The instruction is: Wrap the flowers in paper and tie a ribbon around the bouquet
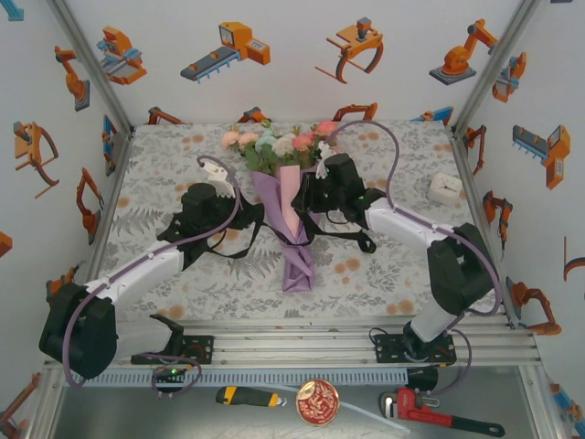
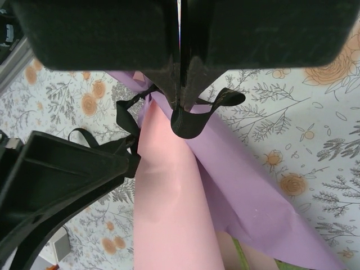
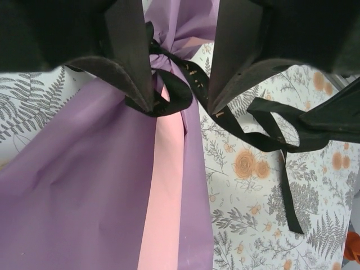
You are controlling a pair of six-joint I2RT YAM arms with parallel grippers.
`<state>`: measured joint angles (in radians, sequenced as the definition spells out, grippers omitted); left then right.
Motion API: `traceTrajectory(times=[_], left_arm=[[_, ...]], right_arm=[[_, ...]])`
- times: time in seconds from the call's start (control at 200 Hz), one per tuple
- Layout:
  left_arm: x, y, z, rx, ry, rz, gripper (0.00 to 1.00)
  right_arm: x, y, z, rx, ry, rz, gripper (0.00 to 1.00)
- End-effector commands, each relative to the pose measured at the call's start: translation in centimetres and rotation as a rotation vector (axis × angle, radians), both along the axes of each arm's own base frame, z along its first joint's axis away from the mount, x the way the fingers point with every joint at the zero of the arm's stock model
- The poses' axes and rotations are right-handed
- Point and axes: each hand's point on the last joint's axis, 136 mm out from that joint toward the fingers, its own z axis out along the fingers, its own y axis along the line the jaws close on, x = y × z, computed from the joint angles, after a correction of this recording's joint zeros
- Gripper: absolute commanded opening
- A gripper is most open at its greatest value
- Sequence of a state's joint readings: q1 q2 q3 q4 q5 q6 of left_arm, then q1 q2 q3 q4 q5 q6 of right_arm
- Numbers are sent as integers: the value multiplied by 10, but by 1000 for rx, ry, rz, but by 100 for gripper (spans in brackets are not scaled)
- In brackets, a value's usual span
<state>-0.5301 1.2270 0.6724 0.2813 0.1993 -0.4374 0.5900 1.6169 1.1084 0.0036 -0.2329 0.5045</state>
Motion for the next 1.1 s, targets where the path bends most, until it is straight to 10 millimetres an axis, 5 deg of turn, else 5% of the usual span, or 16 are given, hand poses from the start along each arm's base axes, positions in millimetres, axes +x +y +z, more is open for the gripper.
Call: traceTrajectory(times=[0.0, 0.225, 0.431, 0.636, 0.881, 1.096], left_arm=[[0, -8, 15, -42, -36, -21, 0], [-4, -6, 16, -28, -34, -26, 0], [-8, -1, 15, -6, -31, -19, 0], [-6, -3, 16, -10, -28, -21, 0], [-7, -4, 16, -8, -28, -23, 0], [-5, -4, 12, -5, -19, -22, 0]], right_arm=[[-8, -14, 29, -40, -109, 20, 47], [-22, -44, 1, -110, -93, 40, 57], [-26, -78, -33, -290, -166, 128, 53], [-34, -65, -62, -354, -213, 326, 56], [-29, -50, -95, -400, -137, 360, 60], [-19, -42, -101, -369, -153, 328, 63]])
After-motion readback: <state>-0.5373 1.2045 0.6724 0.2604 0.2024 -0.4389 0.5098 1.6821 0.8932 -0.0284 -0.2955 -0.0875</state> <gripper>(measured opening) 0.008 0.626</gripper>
